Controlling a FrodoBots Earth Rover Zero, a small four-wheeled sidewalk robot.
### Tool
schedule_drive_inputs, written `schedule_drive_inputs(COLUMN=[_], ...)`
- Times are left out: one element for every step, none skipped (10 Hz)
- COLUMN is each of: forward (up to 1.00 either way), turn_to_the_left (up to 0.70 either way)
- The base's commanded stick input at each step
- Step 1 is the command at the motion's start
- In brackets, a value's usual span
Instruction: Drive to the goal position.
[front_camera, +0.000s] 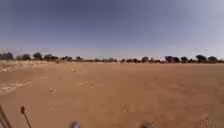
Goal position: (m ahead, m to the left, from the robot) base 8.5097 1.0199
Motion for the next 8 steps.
schedule_drive_inputs(forward=[0.7,0.7,0.7,0.7,0.7,0.7,0.7,0.7], turn_to_the_left=[0.0,0.0,0.0,0.0,0.0,0.0,0.0,0.0])
